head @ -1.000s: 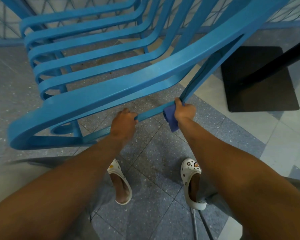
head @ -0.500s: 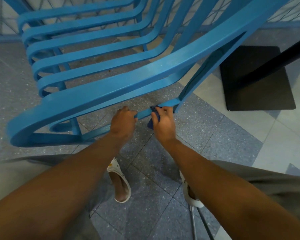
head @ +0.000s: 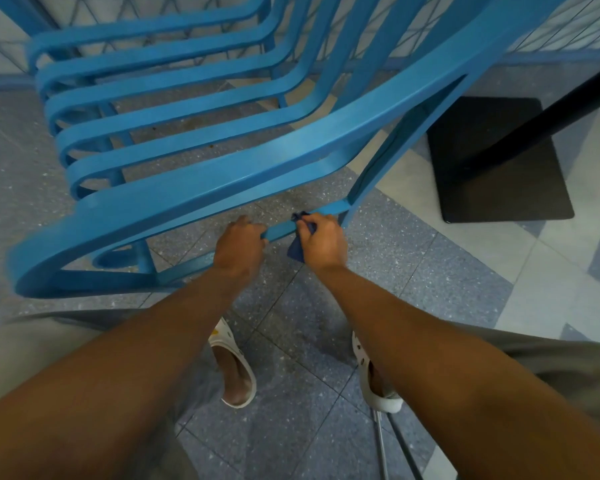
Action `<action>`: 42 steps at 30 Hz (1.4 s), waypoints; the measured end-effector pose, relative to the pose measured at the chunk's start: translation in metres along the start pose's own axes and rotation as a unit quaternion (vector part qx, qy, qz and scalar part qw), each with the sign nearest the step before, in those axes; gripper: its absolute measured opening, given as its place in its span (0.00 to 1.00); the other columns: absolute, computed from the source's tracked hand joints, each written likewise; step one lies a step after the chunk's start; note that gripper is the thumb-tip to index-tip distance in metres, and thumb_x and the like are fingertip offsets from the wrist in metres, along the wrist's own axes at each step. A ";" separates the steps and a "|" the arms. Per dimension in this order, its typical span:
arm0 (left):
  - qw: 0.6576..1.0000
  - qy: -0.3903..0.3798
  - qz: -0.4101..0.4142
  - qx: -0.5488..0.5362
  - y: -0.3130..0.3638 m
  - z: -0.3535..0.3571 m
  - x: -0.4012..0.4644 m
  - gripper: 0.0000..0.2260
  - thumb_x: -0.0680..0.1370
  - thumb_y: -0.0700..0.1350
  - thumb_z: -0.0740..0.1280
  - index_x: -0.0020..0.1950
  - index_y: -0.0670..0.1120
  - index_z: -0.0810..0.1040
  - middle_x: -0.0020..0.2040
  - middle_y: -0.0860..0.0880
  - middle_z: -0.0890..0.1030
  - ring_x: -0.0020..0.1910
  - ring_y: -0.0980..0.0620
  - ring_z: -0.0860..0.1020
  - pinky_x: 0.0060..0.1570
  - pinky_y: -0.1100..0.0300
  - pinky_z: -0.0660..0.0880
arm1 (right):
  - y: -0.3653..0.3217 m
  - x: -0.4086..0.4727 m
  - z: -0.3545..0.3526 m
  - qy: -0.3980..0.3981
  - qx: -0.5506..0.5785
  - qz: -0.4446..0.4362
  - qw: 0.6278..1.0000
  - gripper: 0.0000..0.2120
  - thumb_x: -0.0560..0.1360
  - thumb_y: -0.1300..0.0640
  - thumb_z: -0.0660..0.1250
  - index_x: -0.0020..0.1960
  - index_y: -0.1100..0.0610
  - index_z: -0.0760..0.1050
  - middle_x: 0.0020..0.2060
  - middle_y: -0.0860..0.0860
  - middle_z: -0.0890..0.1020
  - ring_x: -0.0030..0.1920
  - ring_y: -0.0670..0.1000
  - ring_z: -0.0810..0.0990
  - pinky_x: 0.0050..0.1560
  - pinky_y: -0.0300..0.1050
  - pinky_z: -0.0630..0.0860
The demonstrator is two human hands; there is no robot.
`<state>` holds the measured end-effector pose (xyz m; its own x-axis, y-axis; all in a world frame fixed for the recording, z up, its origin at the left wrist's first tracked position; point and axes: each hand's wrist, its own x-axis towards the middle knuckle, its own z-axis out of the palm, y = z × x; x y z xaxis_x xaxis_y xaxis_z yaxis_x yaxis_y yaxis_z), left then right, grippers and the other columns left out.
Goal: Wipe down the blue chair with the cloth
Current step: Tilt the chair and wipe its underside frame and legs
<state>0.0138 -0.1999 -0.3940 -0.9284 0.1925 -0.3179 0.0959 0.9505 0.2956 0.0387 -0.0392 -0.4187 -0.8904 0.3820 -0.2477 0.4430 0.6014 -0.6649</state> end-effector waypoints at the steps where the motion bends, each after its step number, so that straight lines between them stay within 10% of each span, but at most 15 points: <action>1: 1.000 -0.001 -0.001 -0.005 0.001 -0.001 -0.002 0.10 0.81 0.44 0.67 0.60 0.44 0.82 0.55 0.42 0.77 0.53 0.43 0.78 0.52 0.52 0.76 | 0.000 0.005 -0.007 0.007 0.017 0.038 0.999 0.10 0.81 0.51 0.66 0.57 0.54 0.82 0.53 0.55 0.83 0.50 0.55 0.82 0.50 0.48 0.78; 9: 0.991 0.003 -0.004 -0.133 0.025 -0.013 -0.027 0.14 0.82 0.48 0.66 0.64 0.43 0.80 0.57 0.41 0.79 0.54 0.41 0.78 0.55 0.50 0.75 | -0.012 0.004 -0.080 -0.104 -0.001 0.046 0.994 0.09 0.81 0.54 0.67 0.47 0.57 0.82 0.43 0.53 0.82 0.43 0.51 0.78 0.44 0.45 0.72; 16: 0.898 -0.004 0.117 -0.425 0.101 -0.049 -0.065 0.26 0.82 0.57 0.62 0.77 0.46 0.69 0.71 0.47 0.76 0.67 0.54 0.75 0.67 0.54 0.74 | -0.065 -0.033 -0.161 -0.113 0.269 0.108 0.950 0.06 0.81 0.58 0.67 0.47 0.53 0.82 0.49 0.56 0.85 0.48 0.52 0.82 0.55 0.53 0.81; 23: 0.844 0.082 0.153 -0.508 0.145 -0.096 -0.083 0.23 0.81 0.43 0.69 0.75 0.49 0.71 0.67 0.60 0.75 0.66 0.68 0.73 0.69 0.65 0.69 | -0.087 -0.065 -0.207 -0.125 0.341 0.033 0.931 0.12 0.82 0.64 0.61 0.52 0.55 0.83 0.52 0.57 0.86 0.56 0.54 0.85 0.62 0.50 0.80; 27: 0.863 0.078 0.164 -0.472 0.146 -0.115 -0.077 0.17 0.79 0.41 0.72 0.68 0.46 0.79 0.60 0.57 0.81 0.59 0.68 0.78 0.63 0.68 0.73 | -0.093 -0.065 -0.219 -0.161 0.264 0.034 0.950 0.11 0.78 0.62 0.62 0.54 0.64 0.82 0.54 0.66 0.83 0.52 0.62 0.84 0.62 0.65 0.77; 32: 0.890 0.063 0.135 -0.431 0.144 -0.126 -0.054 0.15 0.78 0.41 0.73 0.64 0.45 0.82 0.58 0.52 0.83 0.58 0.58 0.81 0.64 0.60 0.75 | -0.095 -0.048 -0.255 -0.145 -0.055 -0.088 0.984 0.10 0.80 0.53 0.66 0.53 0.55 0.85 0.44 0.55 0.86 0.41 0.46 0.81 0.49 0.50 0.79; 37: 0.890 0.088 0.160 -0.417 0.165 -0.126 -0.030 0.15 0.78 0.39 0.71 0.65 0.44 0.81 0.55 0.57 0.81 0.56 0.63 0.78 0.64 0.67 0.73 | -0.090 -0.019 -0.286 0.030 -0.063 -0.112 0.991 0.15 0.79 0.48 0.69 0.62 0.53 0.82 0.52 0.47 0.85 0.49 0.43 0.81 0.50 0.37 0.73; 42: 0.864 0.165 0.135 -0.456 0.194 -0.111 -0.015 0.16 0.79 0.39 0.70 0.67 0.43 0.79 0.59 0.56 0.79 0.61 0.63 0.76 0.68 0.67 0.70 | -0.087 0.001 -0.291 0.036 0.010 -0.170 0.985 0.18 0.81 0.50 0.67 0.70 0.46 0.76 0.51 0.44 0.84 0.50 0.41 0.82 0.57 0.43 0.79</action>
<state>0.0064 -0.0456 -0.2324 -0.9826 0.1539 0.1039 0.1423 0.2645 0.9538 0.0295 0.1131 -0.1560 -0.9770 0.2092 0.0415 0.1174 0.6898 -0.7144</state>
